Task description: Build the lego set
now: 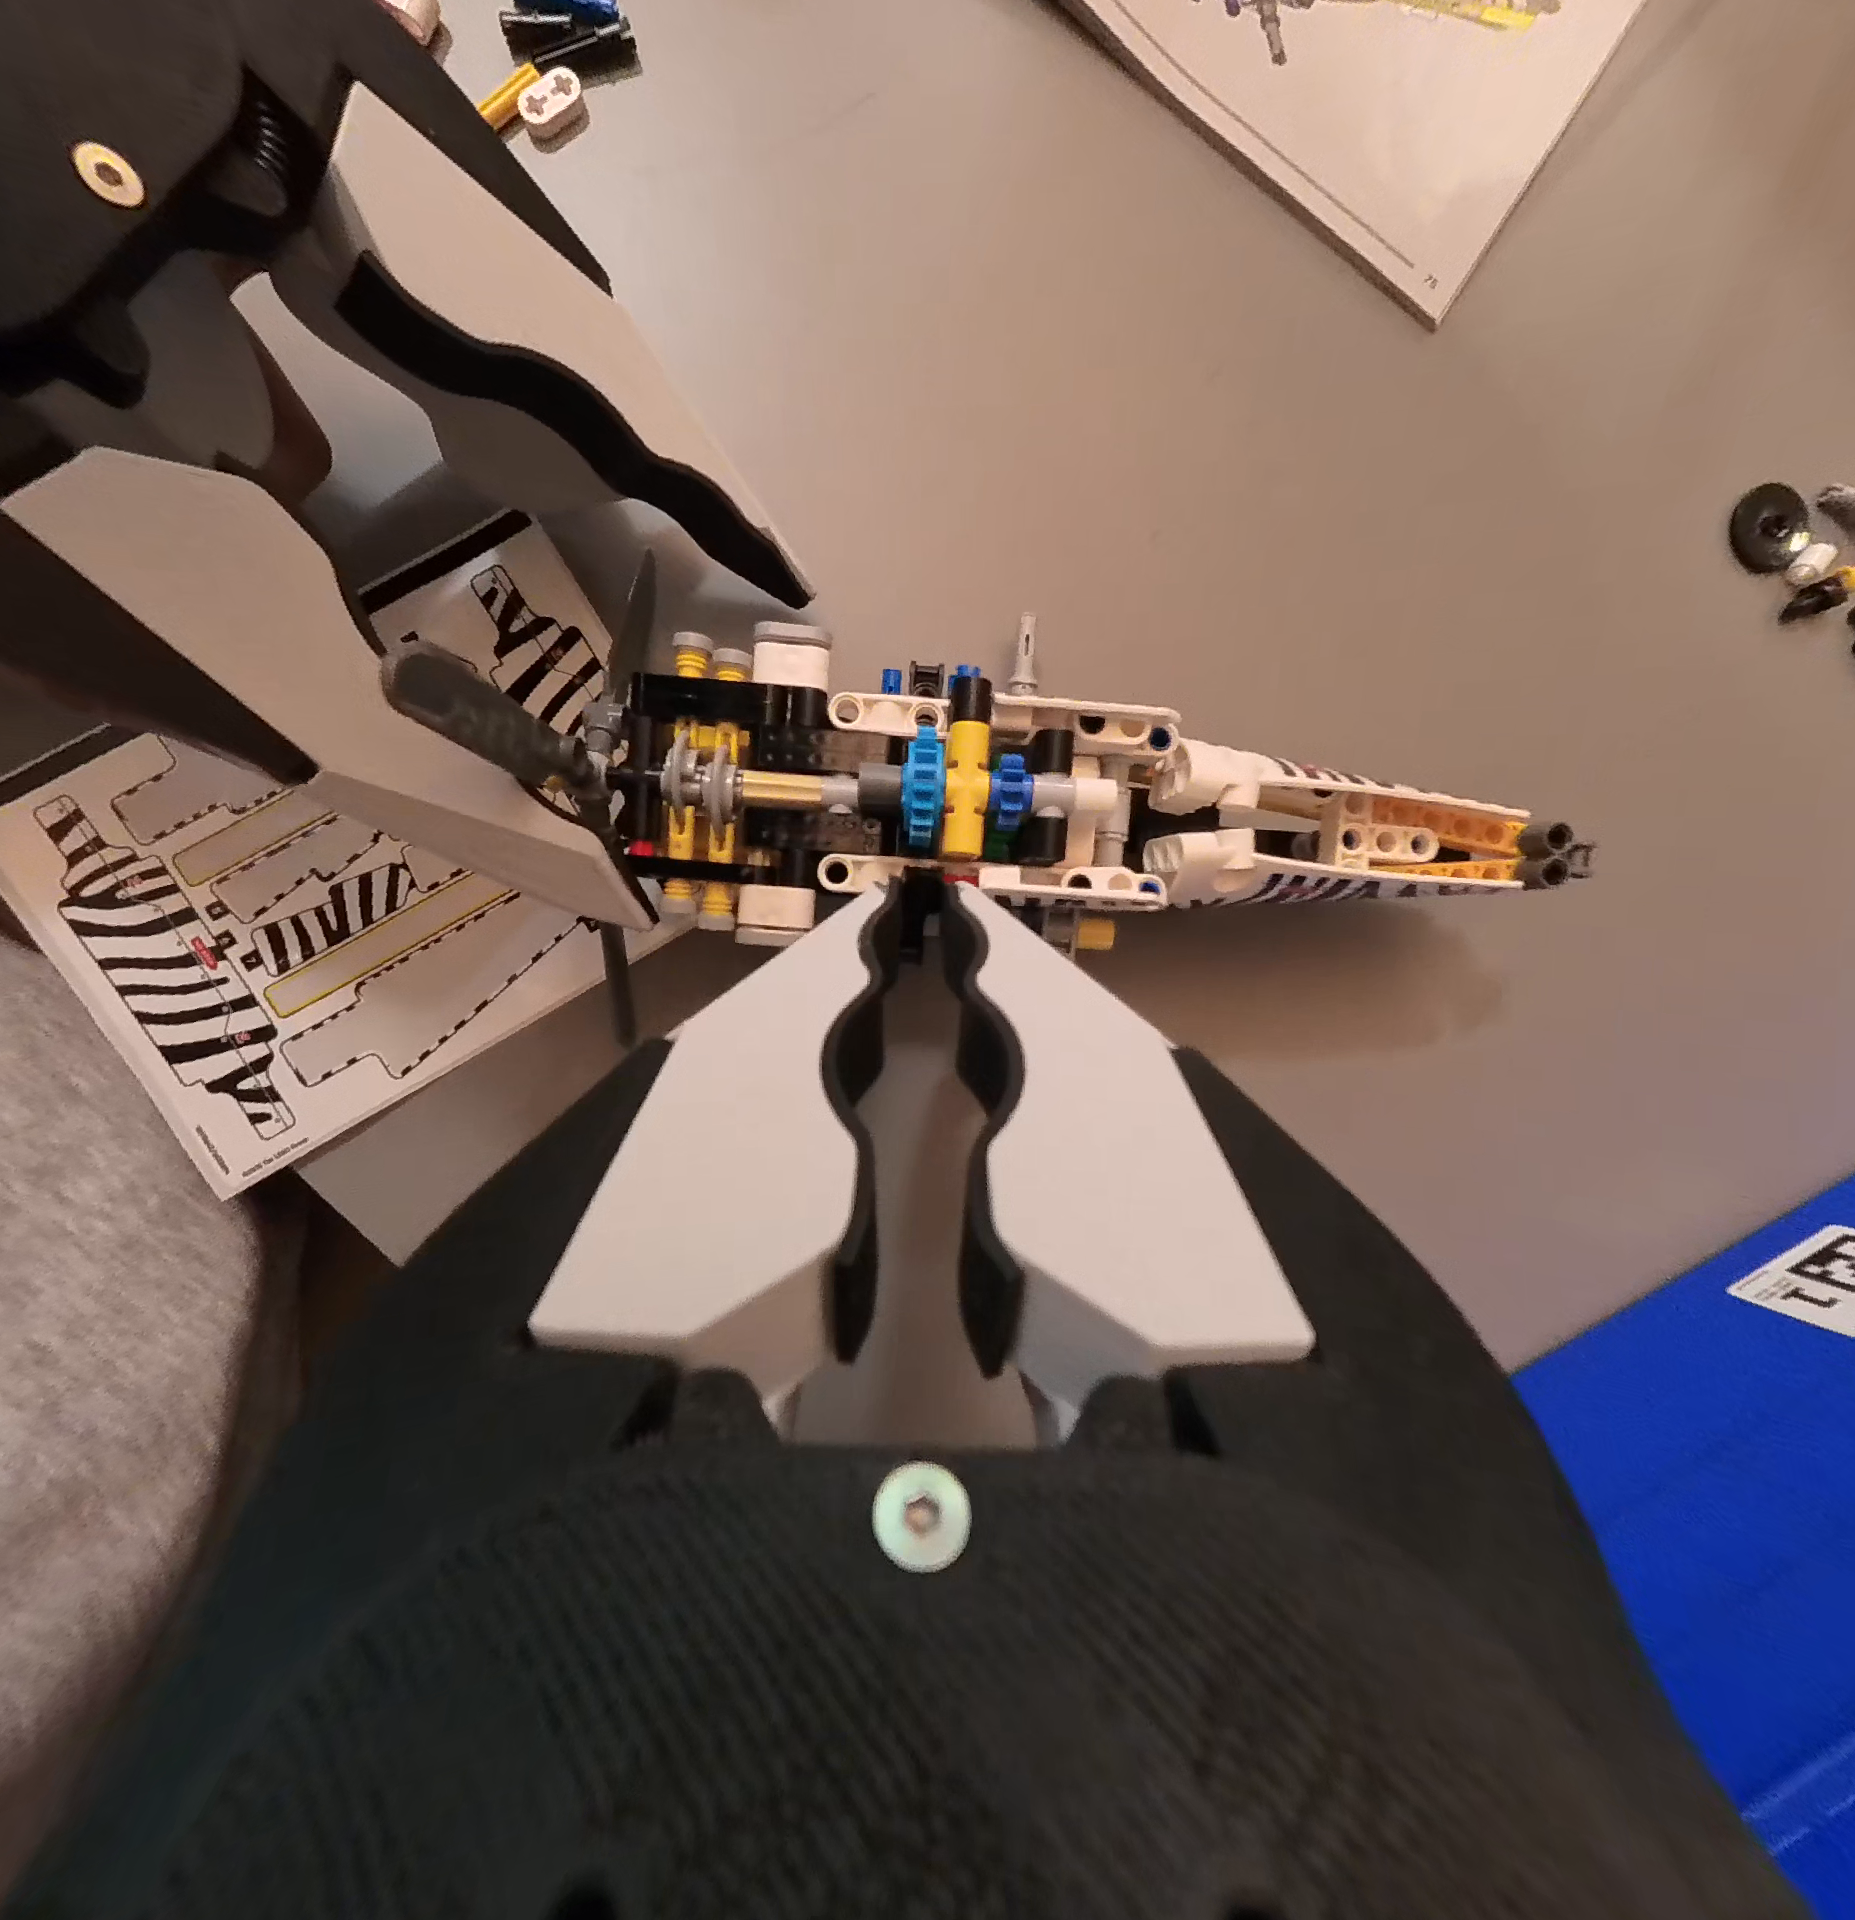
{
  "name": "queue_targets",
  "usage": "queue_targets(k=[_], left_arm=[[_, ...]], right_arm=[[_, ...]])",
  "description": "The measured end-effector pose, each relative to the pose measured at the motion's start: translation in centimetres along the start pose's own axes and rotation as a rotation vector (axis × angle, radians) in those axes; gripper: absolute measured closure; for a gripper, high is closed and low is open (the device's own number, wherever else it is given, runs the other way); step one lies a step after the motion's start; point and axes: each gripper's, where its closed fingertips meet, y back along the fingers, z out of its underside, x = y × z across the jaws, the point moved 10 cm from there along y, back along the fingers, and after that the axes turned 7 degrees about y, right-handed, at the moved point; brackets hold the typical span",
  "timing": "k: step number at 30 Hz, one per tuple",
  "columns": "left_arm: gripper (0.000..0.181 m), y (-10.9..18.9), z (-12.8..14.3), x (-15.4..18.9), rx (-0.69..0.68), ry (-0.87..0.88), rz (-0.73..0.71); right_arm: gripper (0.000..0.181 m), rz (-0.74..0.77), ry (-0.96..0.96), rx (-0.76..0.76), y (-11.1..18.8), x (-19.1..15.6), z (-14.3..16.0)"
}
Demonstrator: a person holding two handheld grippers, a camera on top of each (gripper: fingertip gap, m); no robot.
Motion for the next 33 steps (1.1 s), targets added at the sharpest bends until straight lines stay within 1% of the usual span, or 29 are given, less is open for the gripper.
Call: queue_targets(k=[13,33], left_arm=[[0.1,-0.06,0.02,-0.04,-0.005,0.002,-0.001],[0.1,-0.11,0.13,-0.01,-0.017,0.01,0.004]], right_arm=[[0.176,0.008,0.02,-0.049,-0.04,0.07,-0.46],[0.176,0.021,0.023,-0.06,-0.01,0.07,-0.53]])
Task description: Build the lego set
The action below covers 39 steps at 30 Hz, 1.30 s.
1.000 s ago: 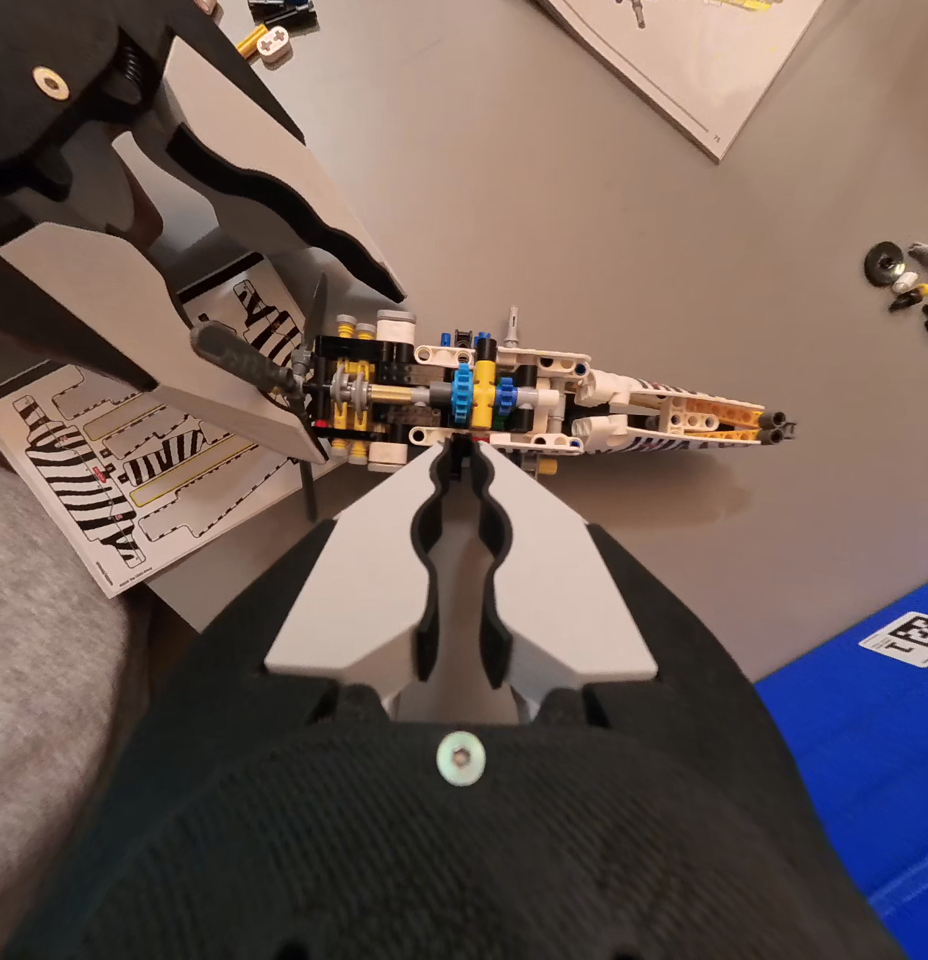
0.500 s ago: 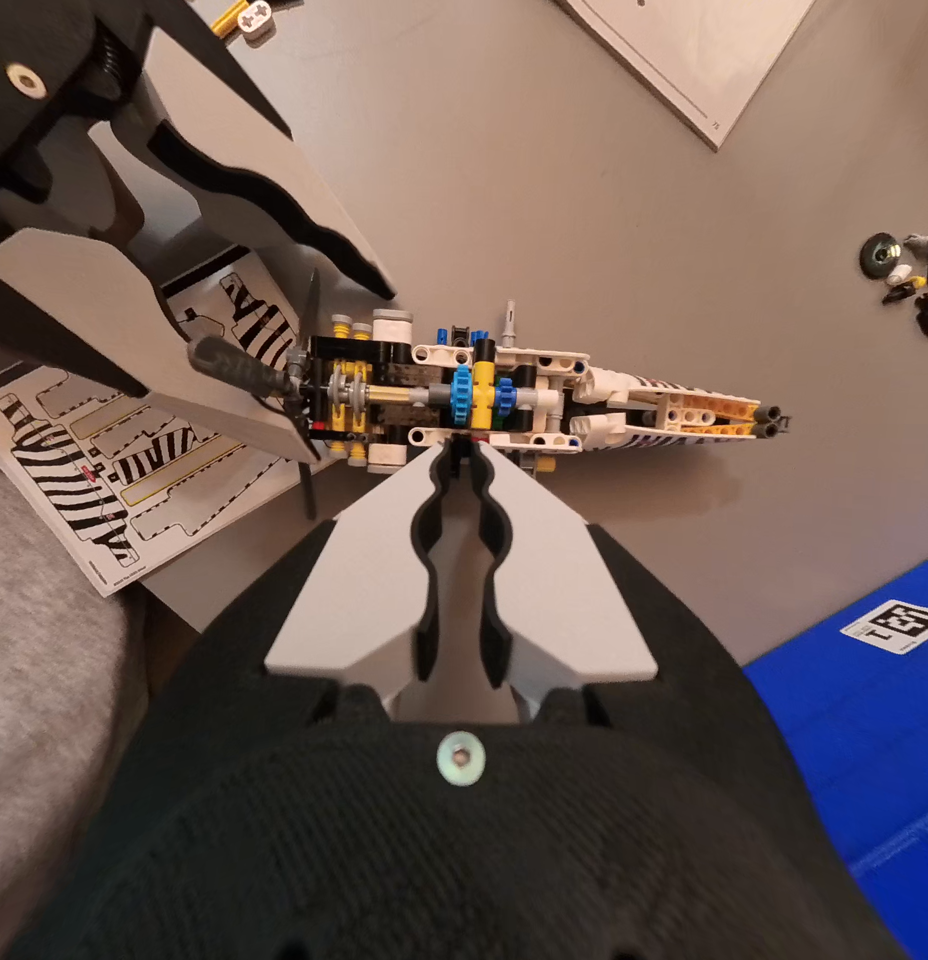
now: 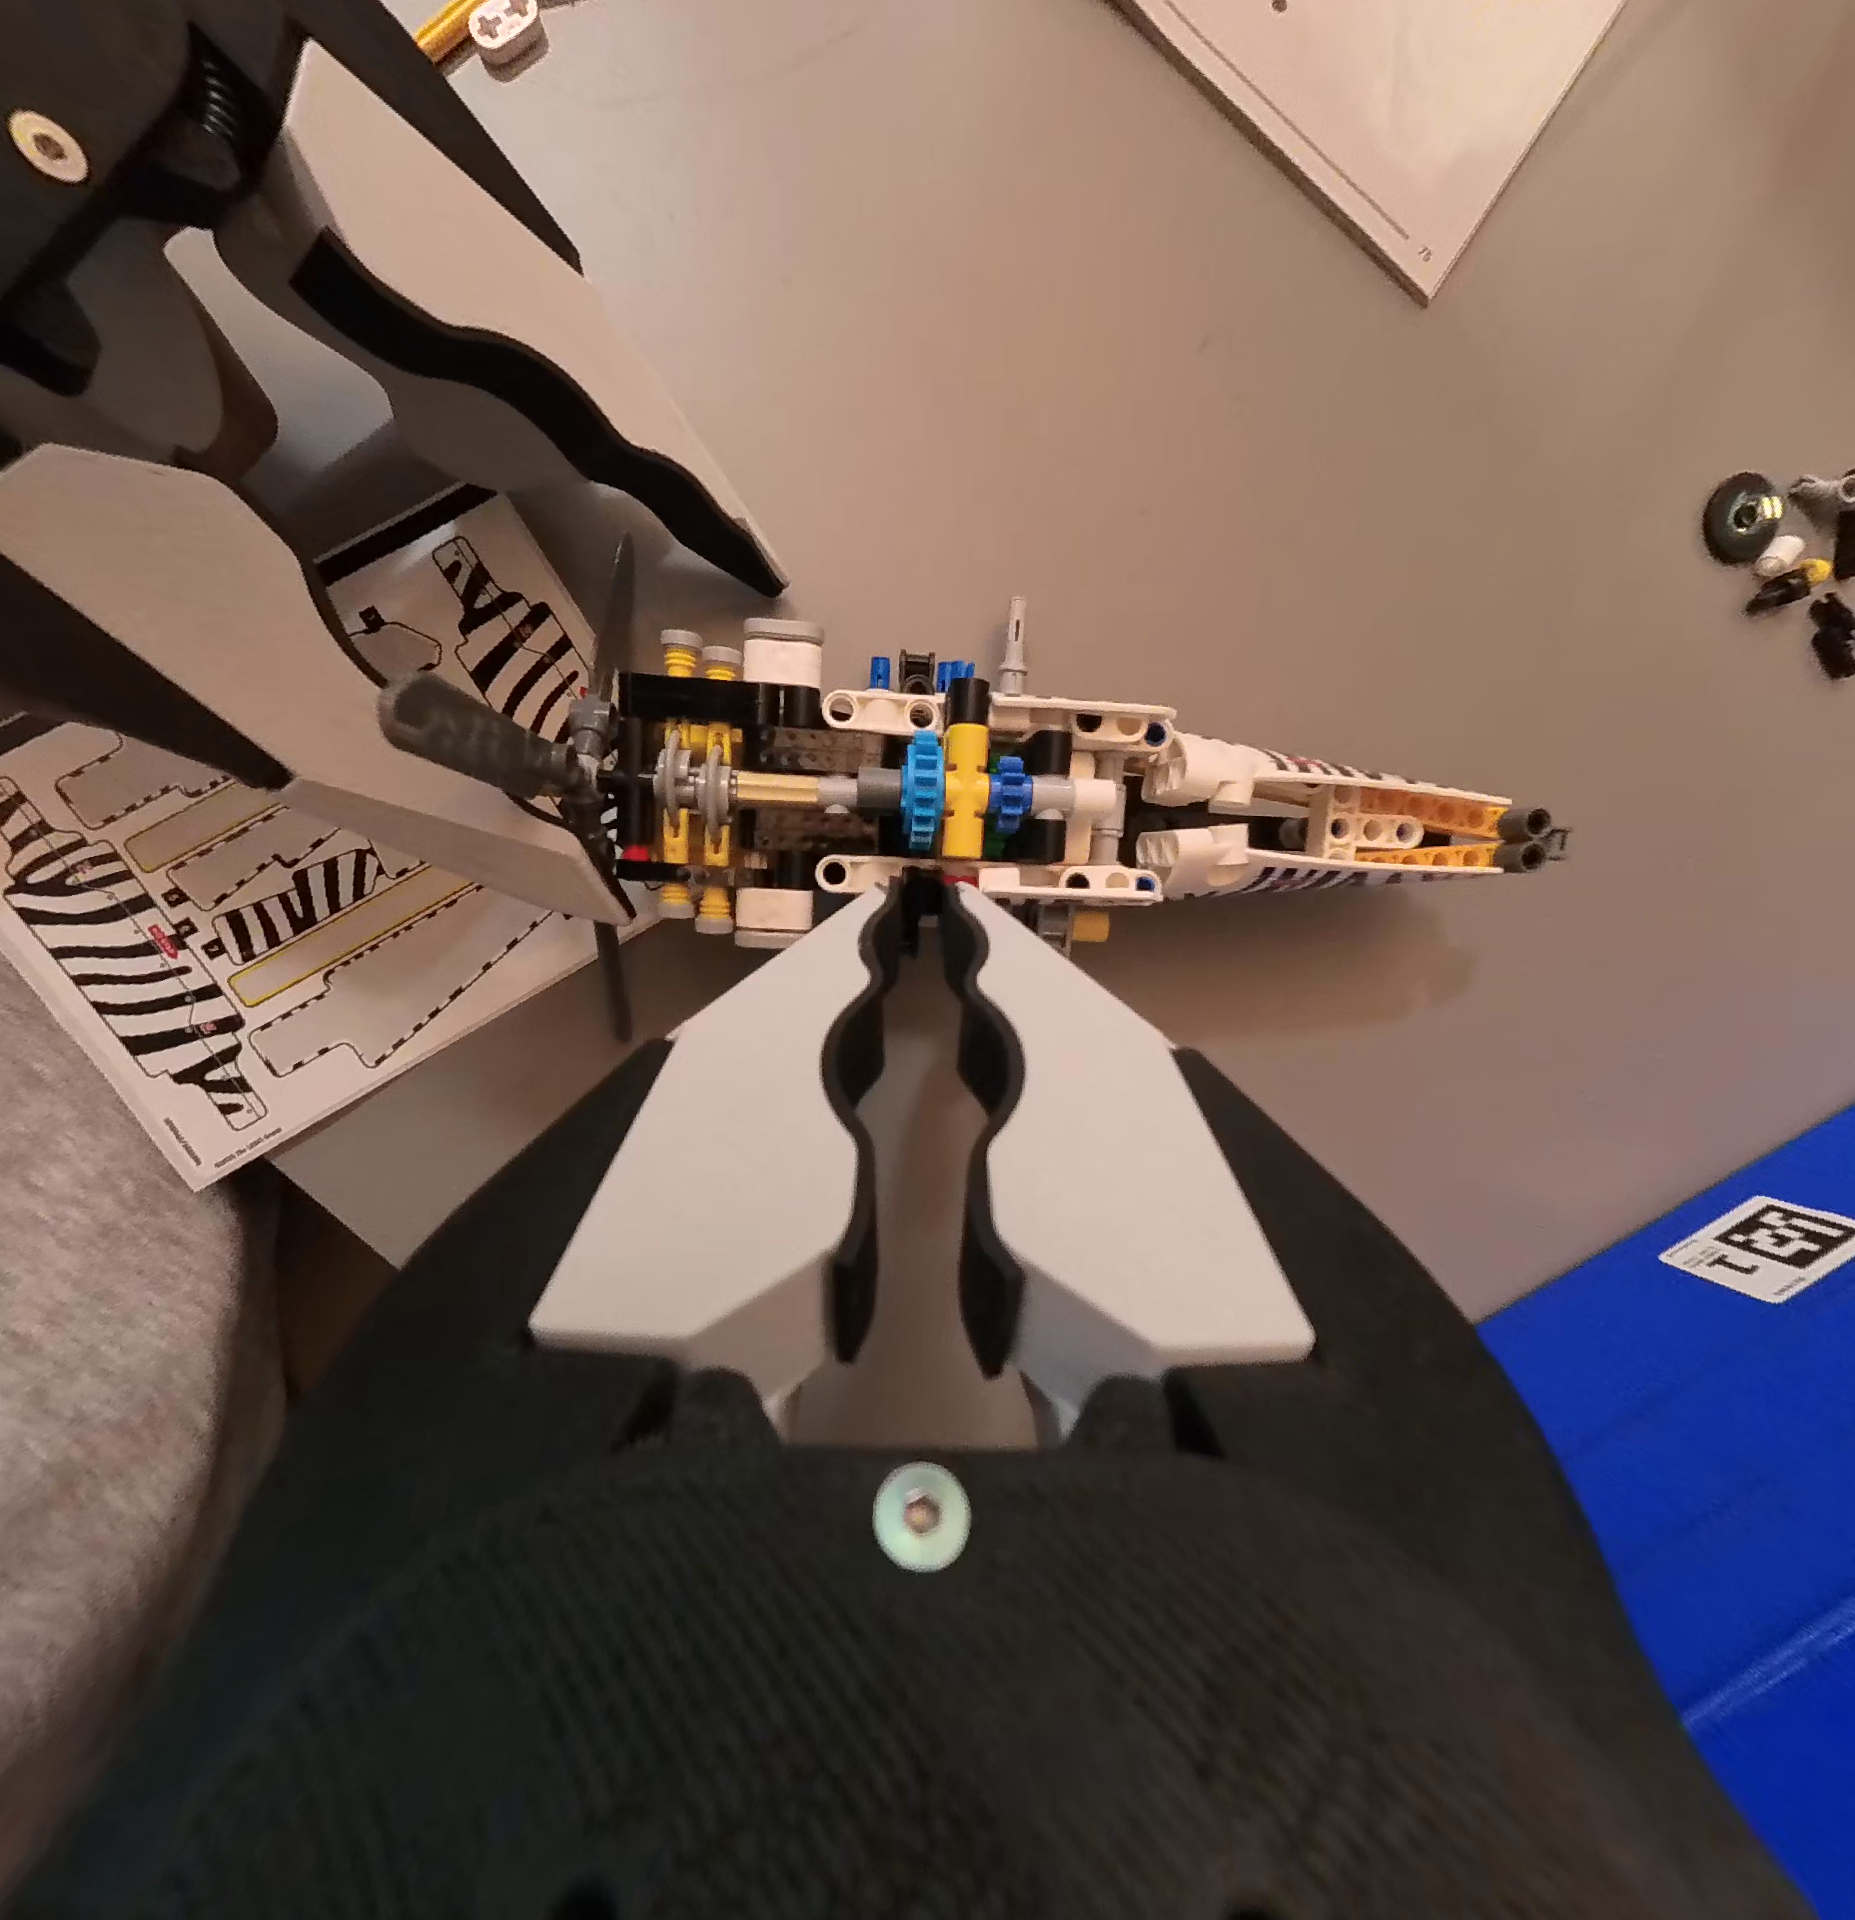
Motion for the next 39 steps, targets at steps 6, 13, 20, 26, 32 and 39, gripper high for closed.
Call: queue_targets(k=[6,13,20,26,32,39], left_arm=[[0.101,0.03,-0.01,0.02,0.001,0.0,0.0],[0.101,0.06,-0.01,0.04,0.002,0.0,0.001],[0.1,0.07,-0.02,0.06,0.002,0.0,0.001],[0.1,0.09,-0.03,0.04,0.003,0.001,0.001],[0.101,0.12,-0.04,0.05,0.005,0.001,0.002],[0.101,0.12,-0.03,0.05,0.004,0.002,0.003]], right_arm=[[0.176,0.009,0.009,0.005,0.05,-0.1,-0.09],[0.176,0.01,0.004,0.002,-0.02,-0.07,0.12],[0.176,0.017,0.016,-0.003,-0.05,-0.08,0.04],[0.176,0.042,0.035,-0.01,-0.08,-0.11,-0.1],[0.163,0.017,0.013,0.009,0.03,-0.23,-0.05],[0.16,0.088,0.045,0.017,0.44,-0.37,-0.03]])
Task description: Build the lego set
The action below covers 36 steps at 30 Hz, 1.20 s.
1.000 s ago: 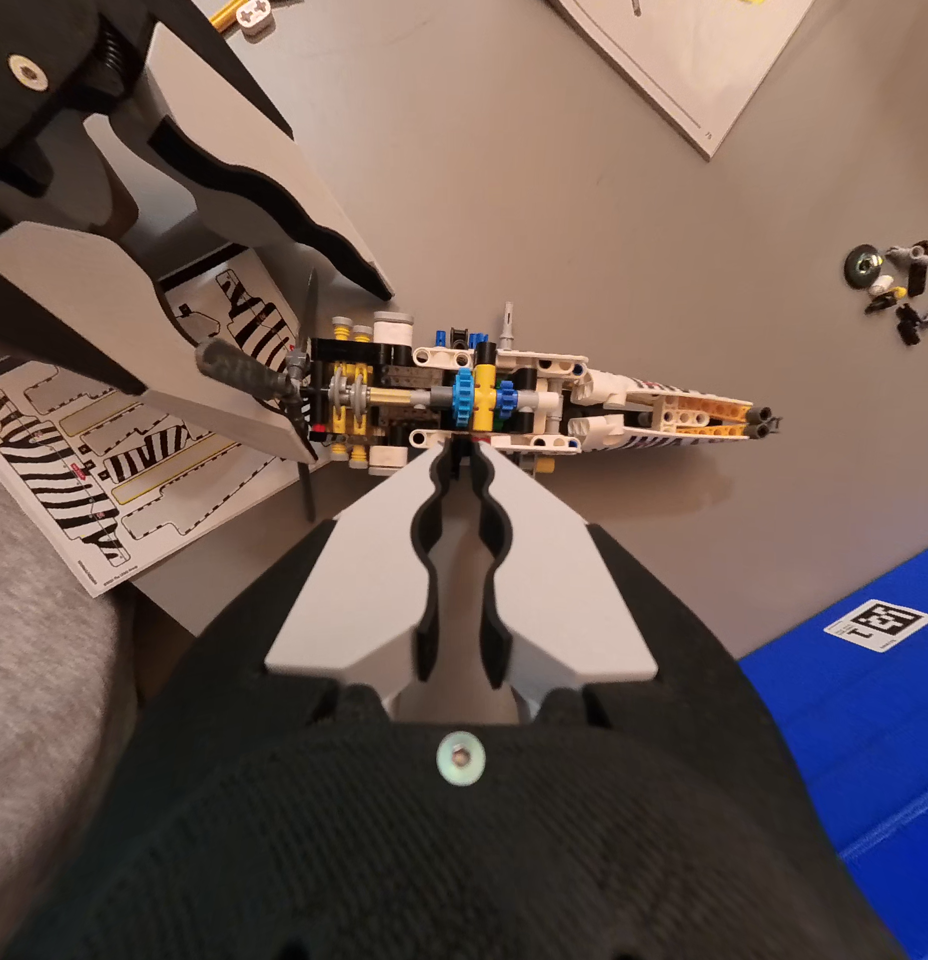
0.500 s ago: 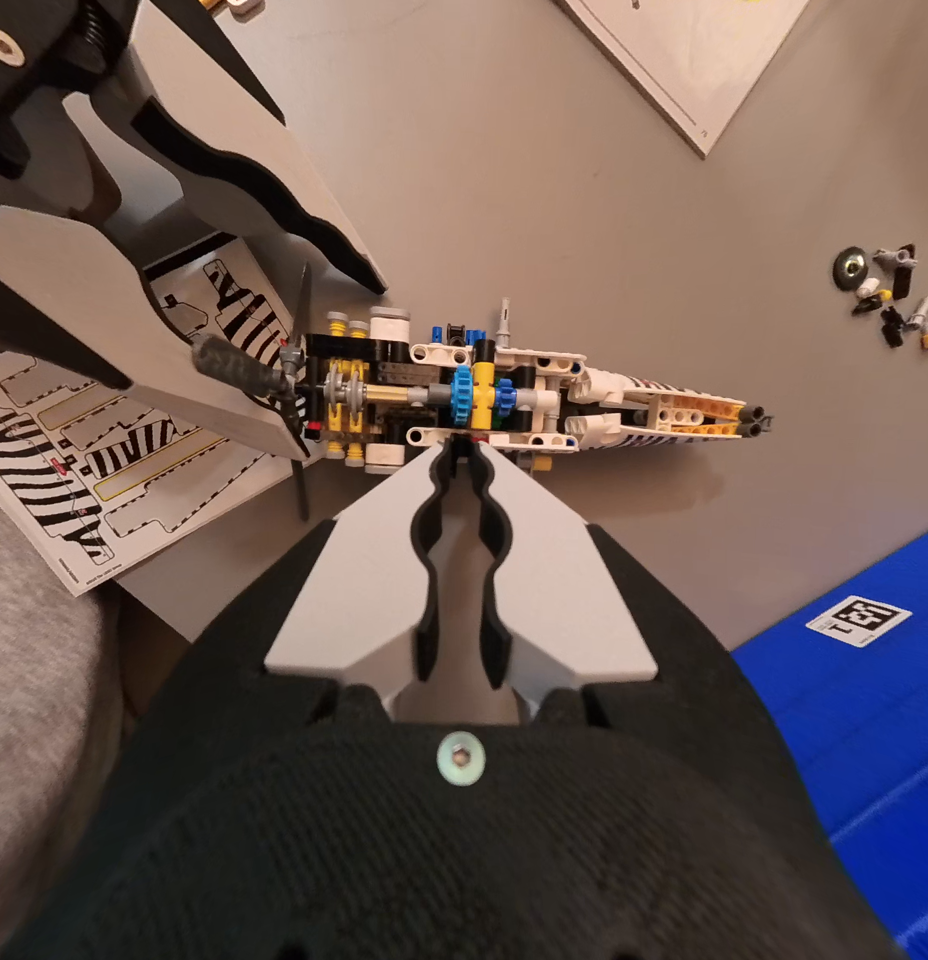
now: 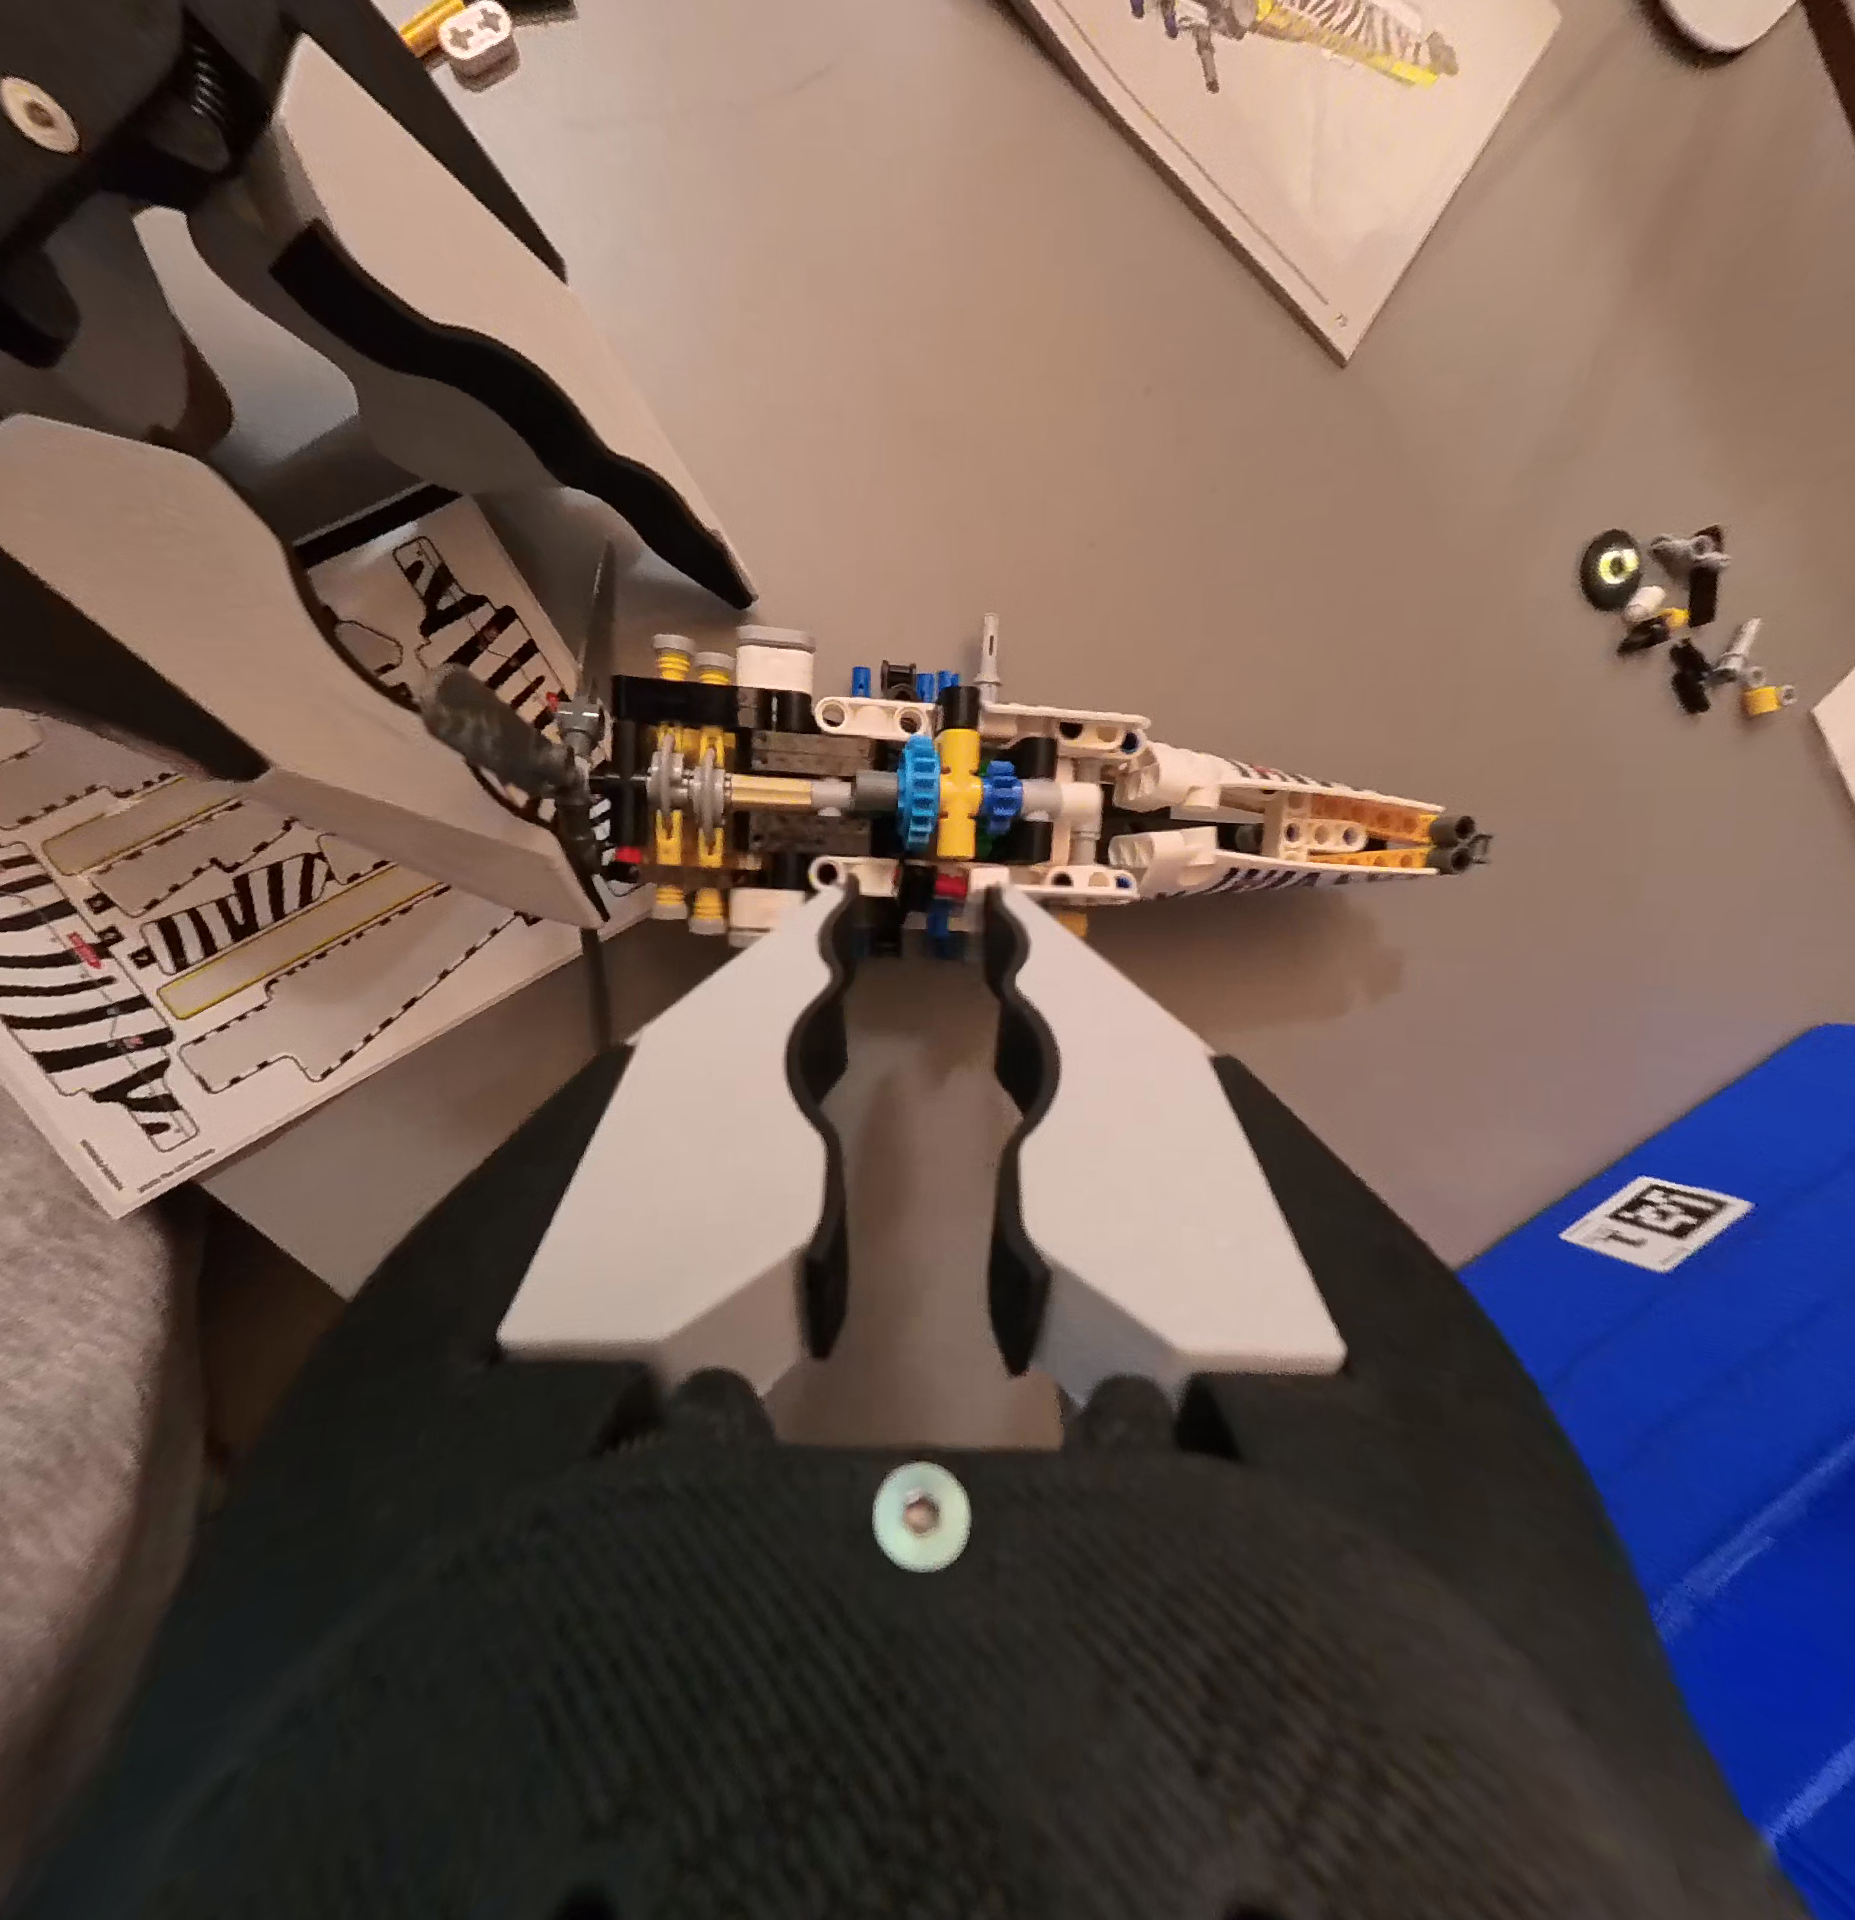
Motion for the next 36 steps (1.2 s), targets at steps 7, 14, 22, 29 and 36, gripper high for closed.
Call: queue_targets(k=[7,14,22,29,36], left_arm=[[0.101,0.0,0.0,0.0,0.0,-0.001,0.0],[0.101,0.0,0.0,0.1,0.001,-0.005,-0.004],[0.101,0.0,0.1,0.1,-0.006,0.003,0.003],[0.102,0.0,0.1,0.1,-0.005,0.003,0.004],[0.102,0.0,0.1,0.1,-0.005,0.003,0.003]], right_arm=[[0.14,0.038,-0.031,0.051,0.2,0.3,0.5],[0.134,-0.03,-0.063,0.057,-0.6,1.0,1.0],[0.141,-0.014,-0.03,0.03,-0.9,1.3,1.0],[0.145,-0.017,-0.019,0.03,-0.9,1.3,1.1],[0.151,-0.01,0.001,0.024,-0.8,1.2,0.9]])
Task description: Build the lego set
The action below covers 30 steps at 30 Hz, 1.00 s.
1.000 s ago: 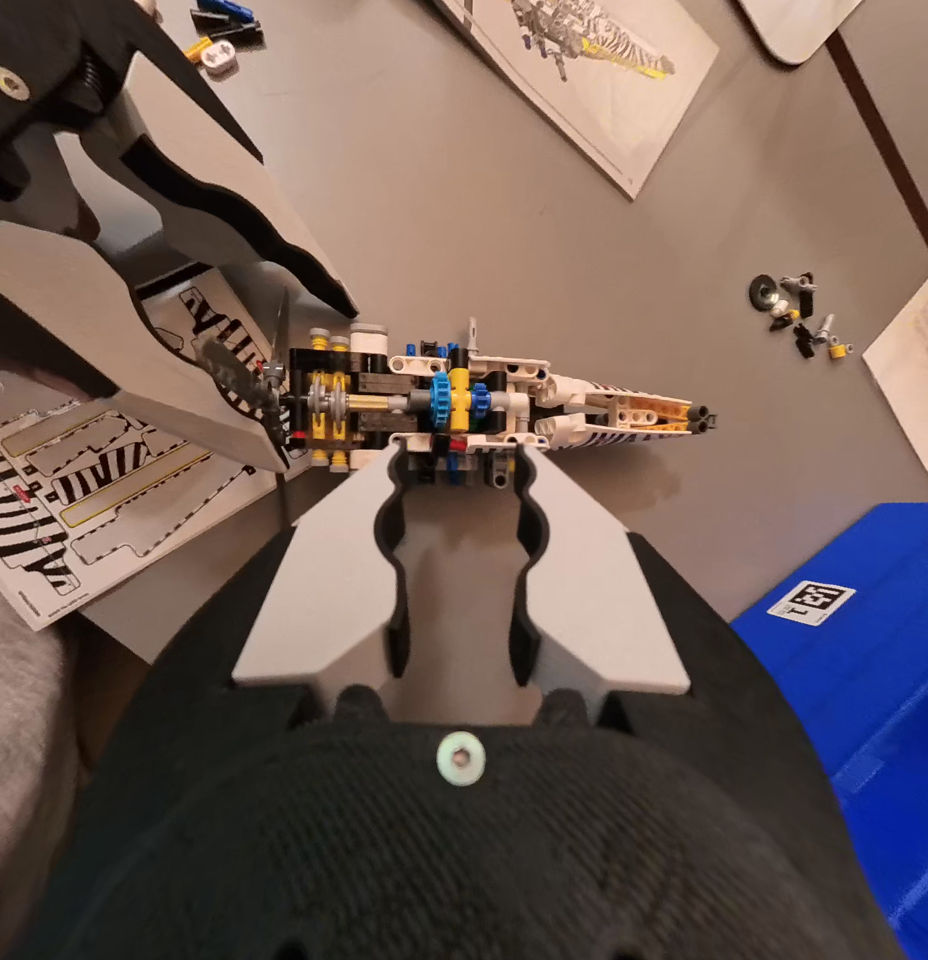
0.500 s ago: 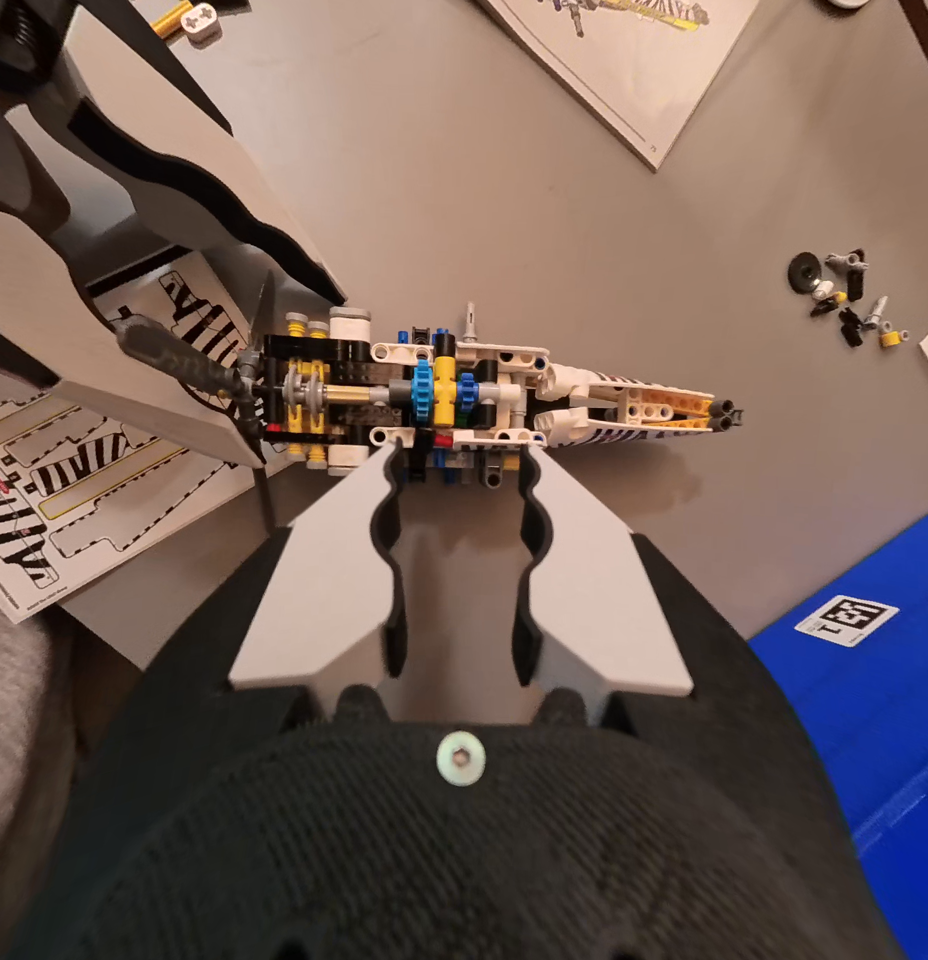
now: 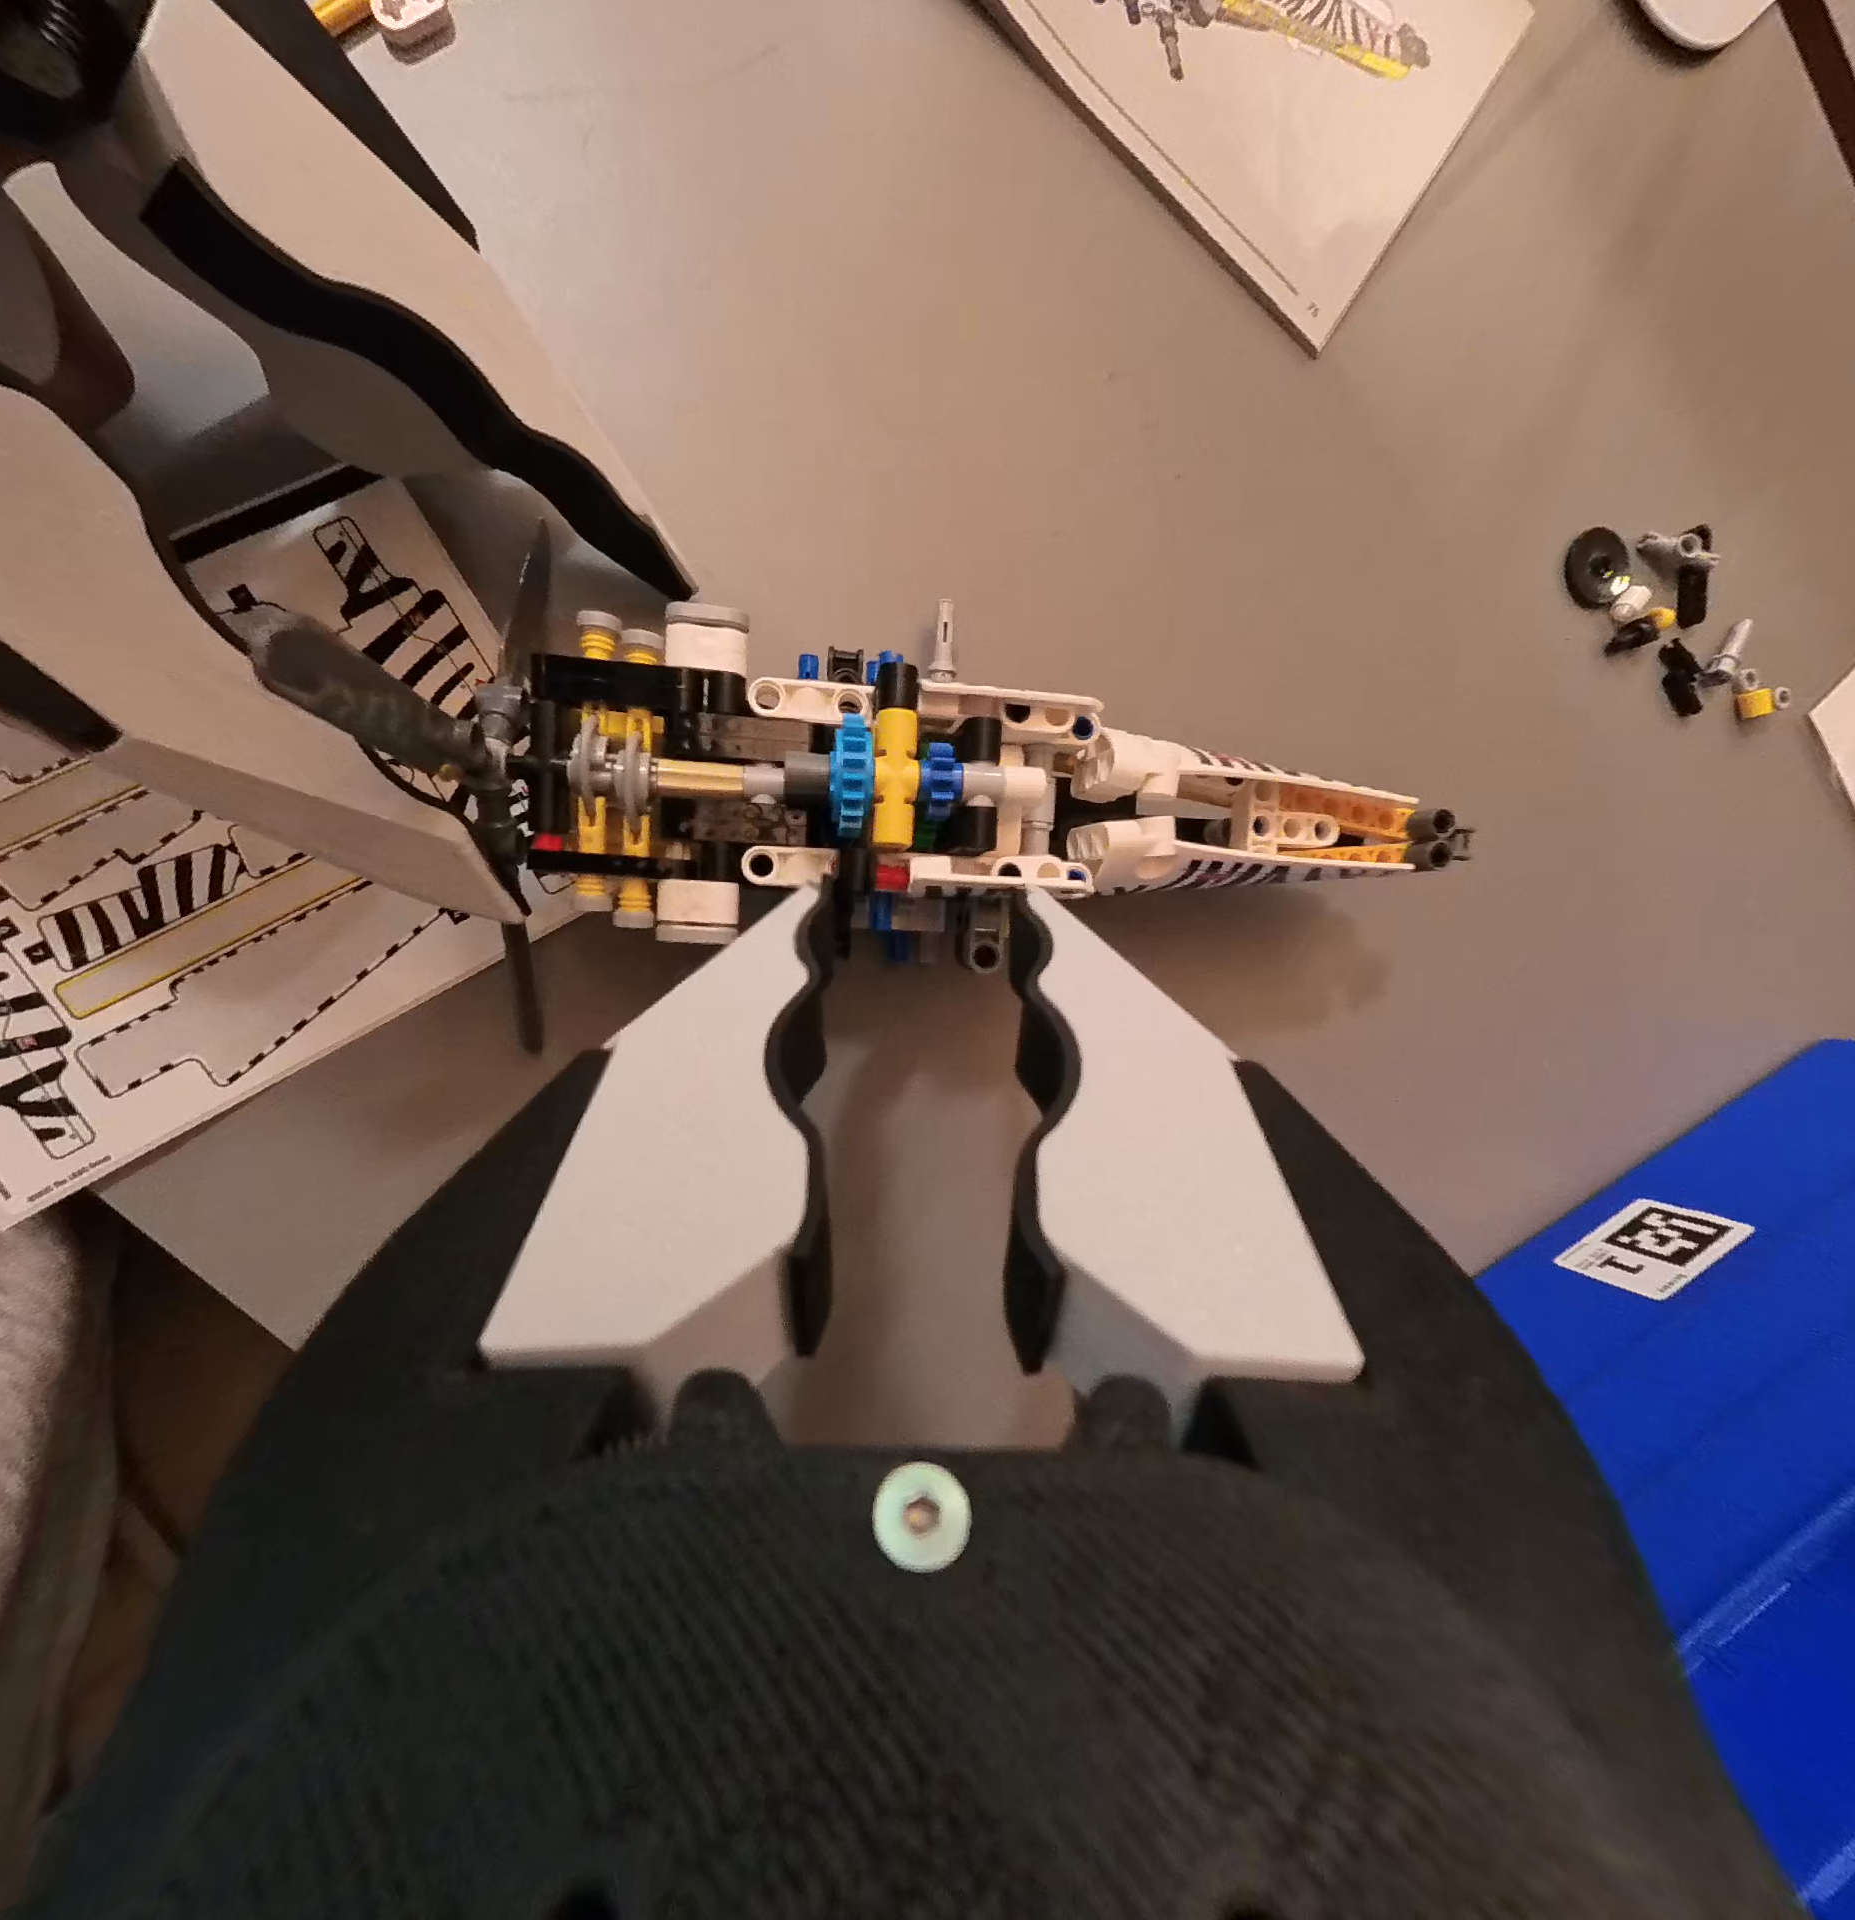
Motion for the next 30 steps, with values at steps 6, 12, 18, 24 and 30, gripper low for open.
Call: queue_targets(k=[6,12,18,24,30], left_arm=[[0.102,0.0,0.0,0.0,-0.001,0.0,0.0],[0.102,0.0,0.0,0.1,-0.001,-0.001,0.001],[0.103,0.0,0.0,0.1,-0.002,0.001,0.004],[0.103,0.0,0.0,0.1,-0.003,0.002,0.006],[0.103,0.0,0.0,0.0,-0.004,0.005,0.01]], right_arm=[[0.153,0.009,0.013,-0.001,0.1,-0.2,-0.1],[0.145,0.029,0.01,0.008,0.1,0.0,0.0],[0.133,0.049,-0.013,0.032,0.1,0.4,0.1],[0.132,-0.019,-0.057,0.062,-0.4,0.9,0.6],[0.135,-0.049,-0.041,0.068,-0.3,1.0,0.7]])
